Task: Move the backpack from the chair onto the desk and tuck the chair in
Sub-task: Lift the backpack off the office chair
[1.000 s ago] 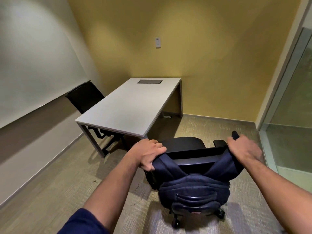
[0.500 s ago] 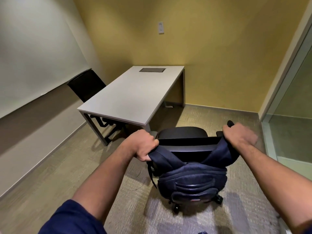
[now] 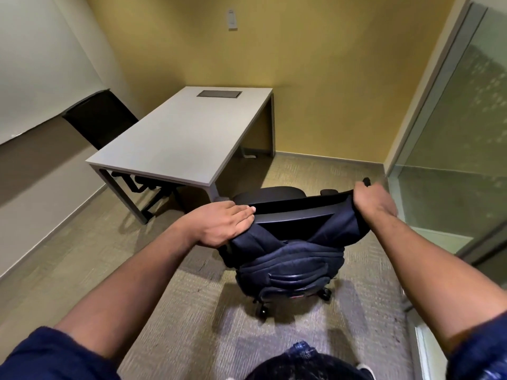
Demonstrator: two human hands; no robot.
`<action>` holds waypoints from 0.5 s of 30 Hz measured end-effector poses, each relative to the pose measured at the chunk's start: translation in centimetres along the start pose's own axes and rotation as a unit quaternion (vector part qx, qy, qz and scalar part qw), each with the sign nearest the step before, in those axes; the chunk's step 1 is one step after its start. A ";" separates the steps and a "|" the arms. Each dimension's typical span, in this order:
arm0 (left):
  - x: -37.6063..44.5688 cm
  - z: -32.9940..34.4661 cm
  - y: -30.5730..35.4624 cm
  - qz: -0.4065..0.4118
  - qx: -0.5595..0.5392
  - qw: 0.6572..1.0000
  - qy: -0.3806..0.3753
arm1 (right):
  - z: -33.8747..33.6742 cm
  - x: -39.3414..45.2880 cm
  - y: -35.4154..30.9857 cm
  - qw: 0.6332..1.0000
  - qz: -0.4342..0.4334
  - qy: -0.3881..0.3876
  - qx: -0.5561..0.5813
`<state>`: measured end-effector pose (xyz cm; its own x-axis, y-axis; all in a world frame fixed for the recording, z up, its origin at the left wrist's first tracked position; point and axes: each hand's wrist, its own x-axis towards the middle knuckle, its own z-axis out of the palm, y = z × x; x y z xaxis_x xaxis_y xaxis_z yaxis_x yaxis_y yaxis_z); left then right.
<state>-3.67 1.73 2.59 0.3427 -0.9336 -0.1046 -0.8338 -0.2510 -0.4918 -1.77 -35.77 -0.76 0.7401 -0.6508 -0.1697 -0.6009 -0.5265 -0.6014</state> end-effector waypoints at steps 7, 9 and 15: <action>0.4 0.0 2.1 0.036 -0.020 0.999 0.024 | -0.5 -0.7 1.6 1.000 0.004 -0.004 0.006; 0.6 0.2 2.7 0.051 -0.016 0.998 0.036 | -0.5 -0.6 2.2 1.000 0.006 -0.005 0.011; 3.1 0.1 4.7 0.091 -0.037 0.992 0.077 | -1.5 -0.6 4.4 0.999 0.024 0.018 -0.037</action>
<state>-6.43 -2.32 -0.16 0.1172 -0.9919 -0.0494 -0.9072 -0.0867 -0.4117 -5.36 -38.50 -2.17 0.7002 -0.6938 -0.1683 -0.6564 -0.5330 -0.5339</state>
